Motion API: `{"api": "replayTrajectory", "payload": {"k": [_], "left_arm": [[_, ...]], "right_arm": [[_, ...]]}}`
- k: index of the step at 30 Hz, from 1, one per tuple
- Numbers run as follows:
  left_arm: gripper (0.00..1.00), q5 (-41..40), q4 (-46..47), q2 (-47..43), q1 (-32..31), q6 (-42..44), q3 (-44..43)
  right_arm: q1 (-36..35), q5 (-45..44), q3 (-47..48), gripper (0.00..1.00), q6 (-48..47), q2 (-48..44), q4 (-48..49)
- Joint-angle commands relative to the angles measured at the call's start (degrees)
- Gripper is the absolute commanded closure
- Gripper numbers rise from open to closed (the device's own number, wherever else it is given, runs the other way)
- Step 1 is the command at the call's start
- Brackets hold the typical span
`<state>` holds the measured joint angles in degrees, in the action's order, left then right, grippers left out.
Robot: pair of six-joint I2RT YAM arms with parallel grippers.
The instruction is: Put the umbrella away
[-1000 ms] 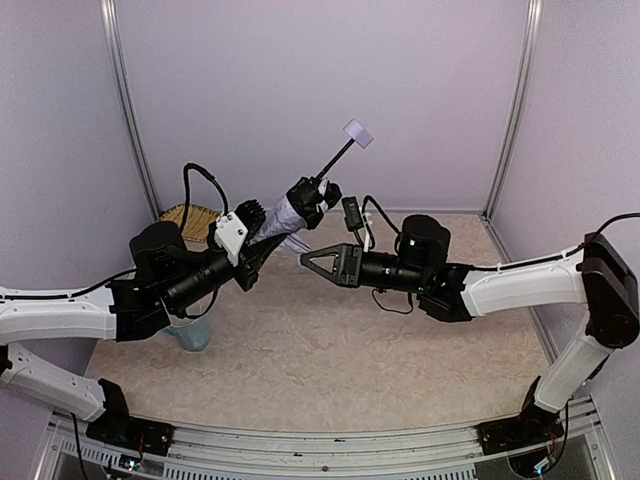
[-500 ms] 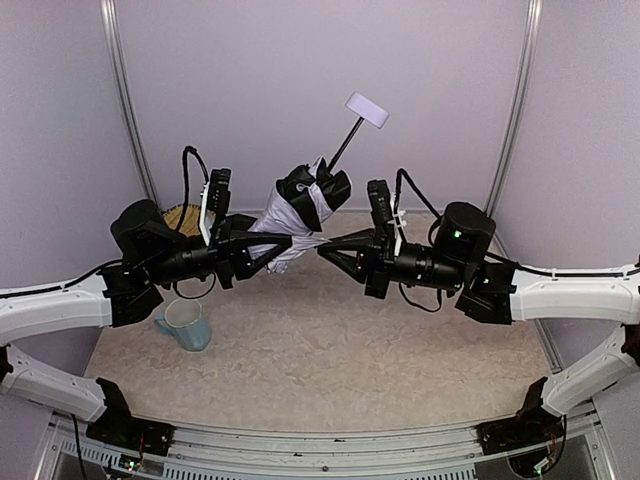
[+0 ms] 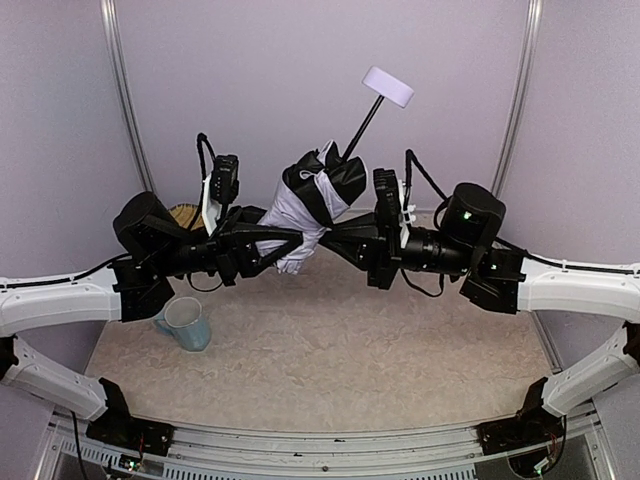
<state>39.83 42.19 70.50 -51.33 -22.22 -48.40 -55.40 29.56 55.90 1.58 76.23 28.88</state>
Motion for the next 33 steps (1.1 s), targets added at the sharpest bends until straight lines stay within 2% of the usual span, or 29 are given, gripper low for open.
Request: {"api": "replayTrajectory", "payload": {"k": [1,8,12,16,23,26,30,33], "left_arm": [[1.00,12.62,16.34,-0.84,-3.80,-2.65,-4.03],[1.00,7.32,9.21,-0.45,-2.69,-0.87,-4.23],[1.00,7.33,4.58,1.63,-2.61,-0.04,-5.68],[1.00,6.09,-1.02,0.47,-1.47,2.80,-4.31],[1.00,2.24,-7.37,-5.51,2.31,6.85,-0.36],[1.00,1.06,-8.62,-7.46,3.60,8.36,-0.54],[1.00,0.11,-8.85,-9.65,5.21,8.85,-0.70],[1.00,-2.60,-15.82,-10.12,6.73,10.45,-2.94]], "right_arm": [[2.07,-10.38,0.06,1.00,-2.02,1.36,2.21],[-3.37,-13.63,2.12,1.00,-5.70,3.32,11.41],[-5.97,-13.98,6.31,1.00,-7.84,6.48,9.14],[-6.65,-17.69,5.20,0.85,-5.63,4.93,12.05],[-6.83,-21.46,-0.82,0.75,-0.45,1.09,19.81],[-6.84,-20.61,-2.52,0.71,1.29,0.53,20.01],[-5.24,-26.08,-7.46,0.66,2.77,-1.52,17.69],[-2.91,-28.01,-12.53,0.62,3.53,-5.58,12.45]]}}
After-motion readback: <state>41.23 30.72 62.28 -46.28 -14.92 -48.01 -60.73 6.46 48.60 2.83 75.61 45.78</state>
